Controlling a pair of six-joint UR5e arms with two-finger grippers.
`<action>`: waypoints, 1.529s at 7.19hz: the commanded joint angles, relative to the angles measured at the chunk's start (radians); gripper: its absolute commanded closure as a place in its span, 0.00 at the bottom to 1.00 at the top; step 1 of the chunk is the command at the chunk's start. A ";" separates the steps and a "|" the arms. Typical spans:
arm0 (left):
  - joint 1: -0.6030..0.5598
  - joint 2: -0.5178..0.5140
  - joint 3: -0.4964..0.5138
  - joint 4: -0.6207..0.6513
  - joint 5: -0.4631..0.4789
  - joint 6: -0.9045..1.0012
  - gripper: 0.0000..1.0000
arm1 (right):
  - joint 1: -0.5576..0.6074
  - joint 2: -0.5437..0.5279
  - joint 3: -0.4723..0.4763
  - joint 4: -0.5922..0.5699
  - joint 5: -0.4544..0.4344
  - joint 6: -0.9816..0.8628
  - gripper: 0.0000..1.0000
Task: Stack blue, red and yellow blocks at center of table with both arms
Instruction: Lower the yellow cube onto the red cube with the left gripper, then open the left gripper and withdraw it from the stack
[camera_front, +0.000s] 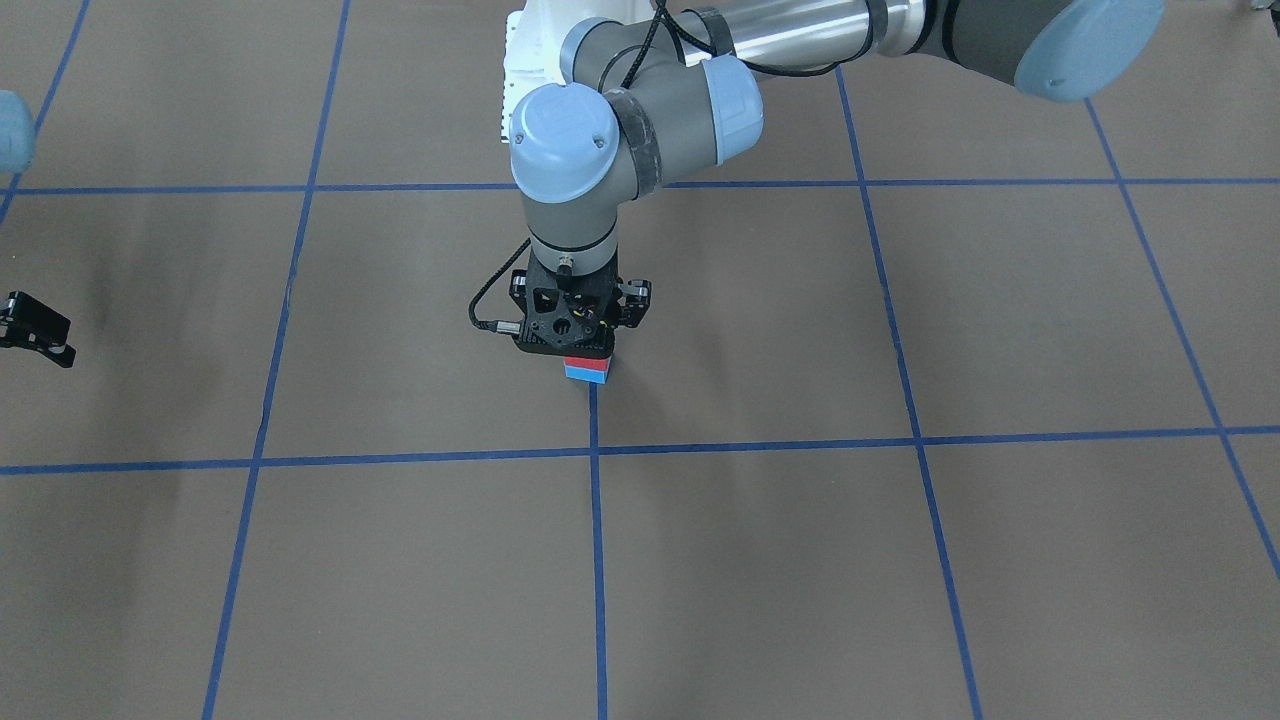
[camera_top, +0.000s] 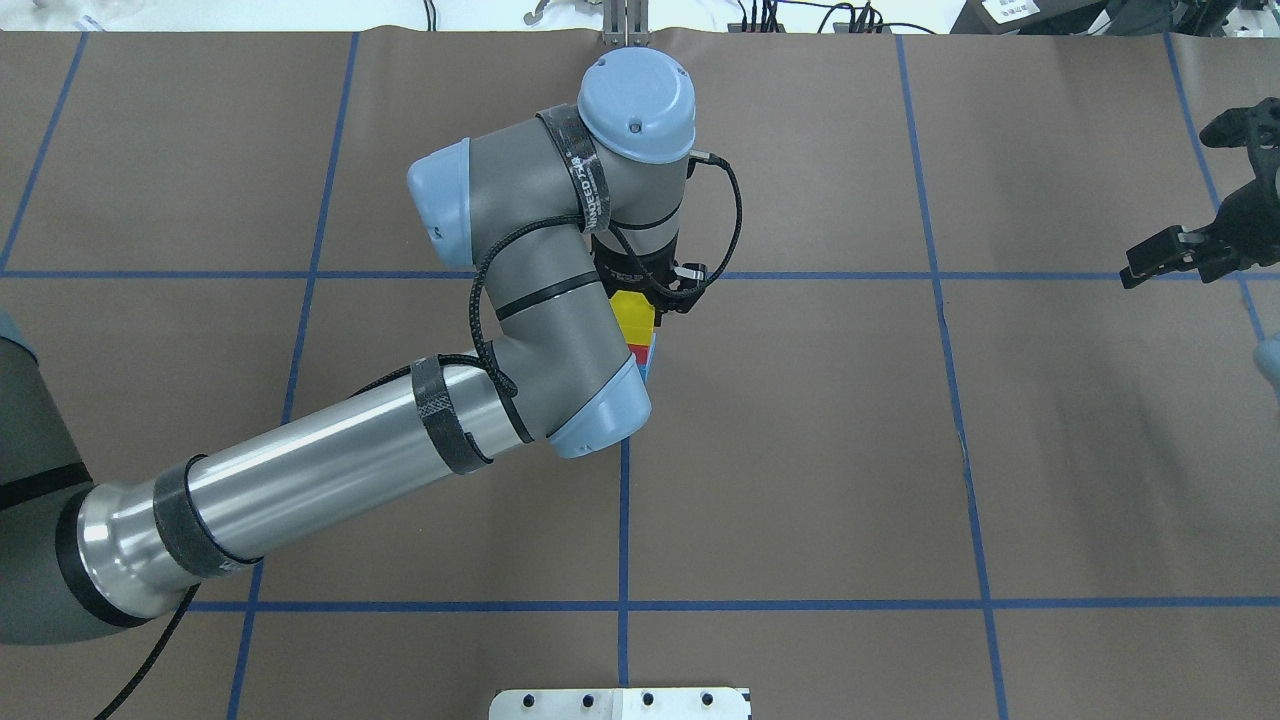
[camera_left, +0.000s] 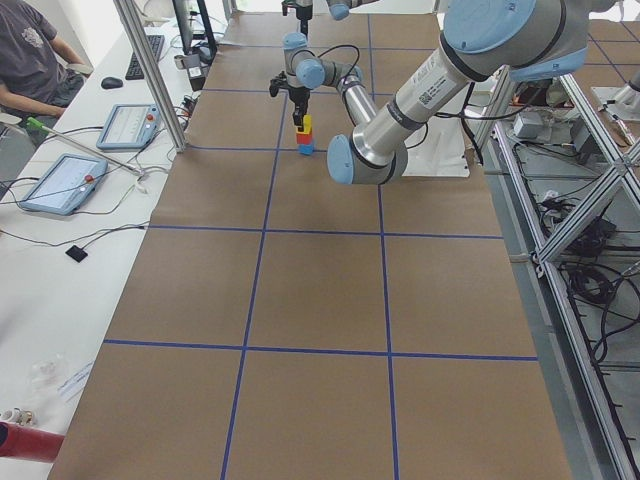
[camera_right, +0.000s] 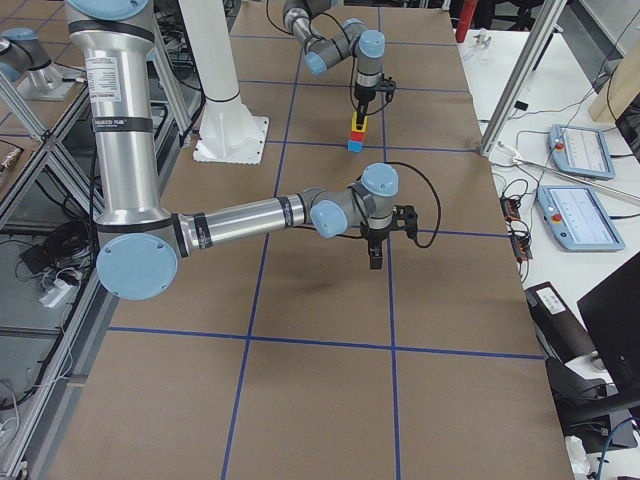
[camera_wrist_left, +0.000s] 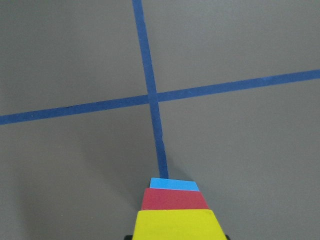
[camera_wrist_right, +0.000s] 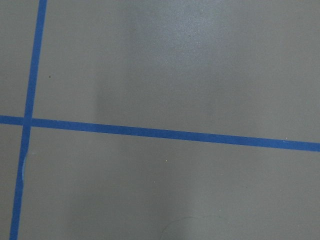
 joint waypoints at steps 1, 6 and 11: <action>0.001 0.000 -0.002 -0.002 0.001 0.001 0.08 | 0.000 0.000 0.001 0.000 0.000 0.000 0.00; -0.002 0.065 -0.178 0.075 -0.003 0.001 0.00 | 0.002 -0.002 0.008 0.000 0.000 -0.001 0.00; -0.326 0.816 -0.763 0.120 -0.069 0.555 0.00 | 0.038 -0.017 0.006 0.000 0.000 -0.014 0.00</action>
